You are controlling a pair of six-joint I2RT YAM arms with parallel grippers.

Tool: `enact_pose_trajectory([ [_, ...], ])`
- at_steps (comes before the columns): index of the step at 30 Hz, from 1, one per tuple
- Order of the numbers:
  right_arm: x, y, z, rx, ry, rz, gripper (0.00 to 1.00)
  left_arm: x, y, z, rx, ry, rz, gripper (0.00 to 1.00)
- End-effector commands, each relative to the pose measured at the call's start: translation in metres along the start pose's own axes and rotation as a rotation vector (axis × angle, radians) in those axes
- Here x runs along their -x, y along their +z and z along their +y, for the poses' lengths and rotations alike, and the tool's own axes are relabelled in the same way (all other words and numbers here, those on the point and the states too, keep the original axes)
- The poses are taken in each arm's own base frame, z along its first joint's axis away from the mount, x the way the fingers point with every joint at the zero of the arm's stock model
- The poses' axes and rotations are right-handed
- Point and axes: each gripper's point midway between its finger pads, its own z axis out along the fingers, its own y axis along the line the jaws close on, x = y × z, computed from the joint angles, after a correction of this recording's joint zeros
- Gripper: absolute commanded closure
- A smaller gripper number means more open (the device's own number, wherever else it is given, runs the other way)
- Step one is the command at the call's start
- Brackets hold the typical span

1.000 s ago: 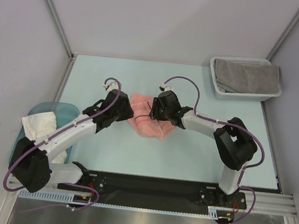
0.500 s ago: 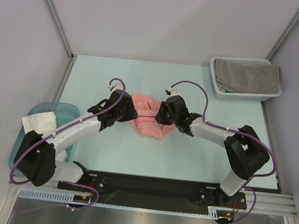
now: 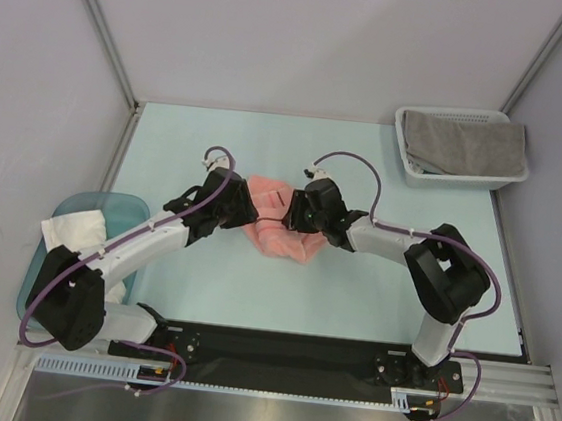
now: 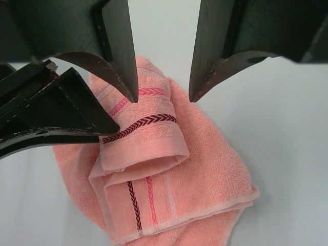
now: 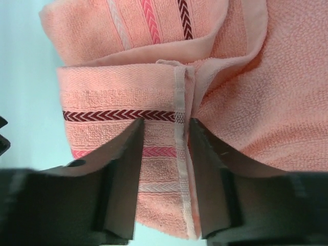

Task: Fold and stack the towels
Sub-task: Flatten out the crumpled towel

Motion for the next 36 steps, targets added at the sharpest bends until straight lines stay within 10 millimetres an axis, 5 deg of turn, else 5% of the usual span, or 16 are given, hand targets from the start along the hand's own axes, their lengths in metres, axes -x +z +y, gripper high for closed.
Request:
enact_pose_trajectory([
  [1,0.018,0.002,0.016,0.054,0.007,-0.042,0.59,0.004,0.002,-0.001,-0.024,0.005,-0.016,0.51],
  [2,0.017,0.0,0.015,0.05,0.008,-0.039,0.72,0.003,0.002,-0.001,-0.022,0.006,-0.012,0.51],
  [5,0.016,-0.013,0.006,0.013,0.007,-0.058,0.89,0.004,0.002,0.0,-0.021,0.002,-0.014,0.51],
  [9,0.014,-0.033,-0.008,-0.049,-0.004,-0.074,0.98,0.007,0.002,-0.004,-0.03,0.005,-0.012,0.51],
  [17,0.005,-0.104,-0.077,-0.307,0.001,-0.164,1.0,0.003,0.016,-0.015,-0.059,0.014,0.039,0.51],
  [24,-0.021,-0.14,-0.137,-0.496,0.053,-0.154,1.0,0.014,0.034,-0.042,-0.102,0.055,0.079,0.51],
  [29,-0.037,-0.155,-0.179,-0.576,0.148,-0.138,1.0,0.036,0.047,-0.064,-0.1,0.123,0.085,0.52],
  [36,-0.026,-0.162,-0.196,-0.574,0.22,-0.16,1.0,0.039,0.087,-0.076,-0.05,0.289,0.185,0.53],
])
